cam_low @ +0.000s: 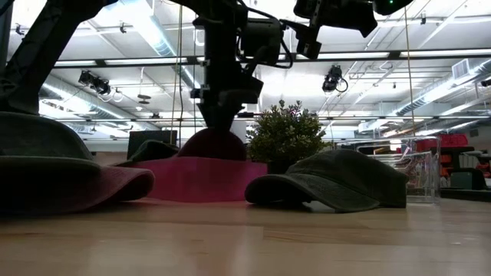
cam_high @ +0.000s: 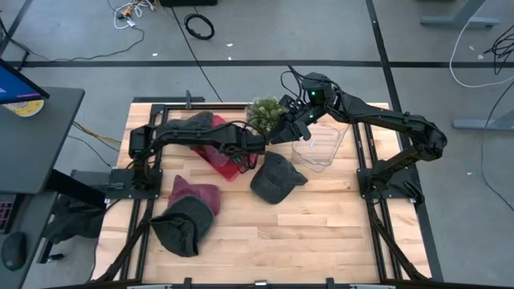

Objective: Pick & Place hat
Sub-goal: Put the right red cap into the red bin, then put the top left black cap into the transparent bin

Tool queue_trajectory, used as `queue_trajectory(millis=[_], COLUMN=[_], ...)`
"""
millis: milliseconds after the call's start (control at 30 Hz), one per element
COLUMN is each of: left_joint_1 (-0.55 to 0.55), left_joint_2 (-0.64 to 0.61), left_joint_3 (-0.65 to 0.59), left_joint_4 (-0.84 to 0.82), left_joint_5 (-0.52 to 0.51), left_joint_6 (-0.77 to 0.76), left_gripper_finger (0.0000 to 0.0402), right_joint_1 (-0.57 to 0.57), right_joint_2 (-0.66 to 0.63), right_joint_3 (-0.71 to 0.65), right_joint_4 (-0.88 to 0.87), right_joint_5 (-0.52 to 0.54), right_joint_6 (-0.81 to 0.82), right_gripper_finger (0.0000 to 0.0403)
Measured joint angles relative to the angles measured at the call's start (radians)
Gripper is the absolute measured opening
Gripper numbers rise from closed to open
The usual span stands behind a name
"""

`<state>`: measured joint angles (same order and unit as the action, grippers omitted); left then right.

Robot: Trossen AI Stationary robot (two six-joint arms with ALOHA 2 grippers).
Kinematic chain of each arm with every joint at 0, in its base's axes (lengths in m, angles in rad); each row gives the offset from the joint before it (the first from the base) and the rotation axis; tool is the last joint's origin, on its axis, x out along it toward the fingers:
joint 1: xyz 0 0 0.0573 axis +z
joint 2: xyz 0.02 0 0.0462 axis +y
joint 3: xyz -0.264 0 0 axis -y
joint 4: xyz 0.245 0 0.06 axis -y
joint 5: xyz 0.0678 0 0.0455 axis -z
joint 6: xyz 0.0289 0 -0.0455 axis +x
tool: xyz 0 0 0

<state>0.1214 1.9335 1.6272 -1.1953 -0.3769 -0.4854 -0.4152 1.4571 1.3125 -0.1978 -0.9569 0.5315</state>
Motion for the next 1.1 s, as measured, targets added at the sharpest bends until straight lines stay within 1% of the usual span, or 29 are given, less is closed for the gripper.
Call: queue_trajectory(millis=[100, 300, 433, 533, 633, 767, 1000, 1100], left_joint_1=[0.003, 0.022, 0.026, 0.028, 0.027, 0.028, 0.072, 0.117], left_joint_2=[0.0, 0.0, 0.0, 0.0, -0.005, -0.029, -0.172, -0.235], left_joint_3=[0.0, 0.0, 0.0, 0.0, 0.0, 0.0, 0.001, 0.001], left_joint_4=[0.01, 0.054, 0.094, 0.103, 0.079, -0.001, -0.149, -0.201], left_joint_5=[0.033, 0.167, 0.202, 0.208, 0.171, 0.049, -0.056, -0.115], left_joint_6=[0.0, 0.024, 0.036, 0.057, 0.053, 0.052, 0.05, 0.001], left_gripper_finger=[0.0199, 0.026, 0.0284, 0.029, 0.0291, 0.0291, 0.0291, 0.0291], right_joint_1=[0.0, 0.0, 0.0, -0.001, 0.0, 0.0, 0.001, 0.001], right_joint_2=[0.0, 0.0, -0.001, -0.001, -0.001, 0.0, 0.002, 0.001], right_joint_3=[0.0, 0.0, 0.001, 0.001, 0.001, 0.001, -0.001, -0.001], right_joint_4=[0.0, -0.002, 0.002, 0.003, 0.001, 0.004, -0.003, -0.004], right_joint_5=[0.0, 0.011, 0.007, 0.007, 0.008, 0.012, 0.007, 0.007], right_joint_6=[-0.001, -0.001, -0.001, 0.0, 0.0, 0.0, 0.006, 0.006], right_gripper_finger=[0.0279, 0.0279, 0.0279, 0.0279, 0.0279, 0.0279, 0.0279, 0.0279])
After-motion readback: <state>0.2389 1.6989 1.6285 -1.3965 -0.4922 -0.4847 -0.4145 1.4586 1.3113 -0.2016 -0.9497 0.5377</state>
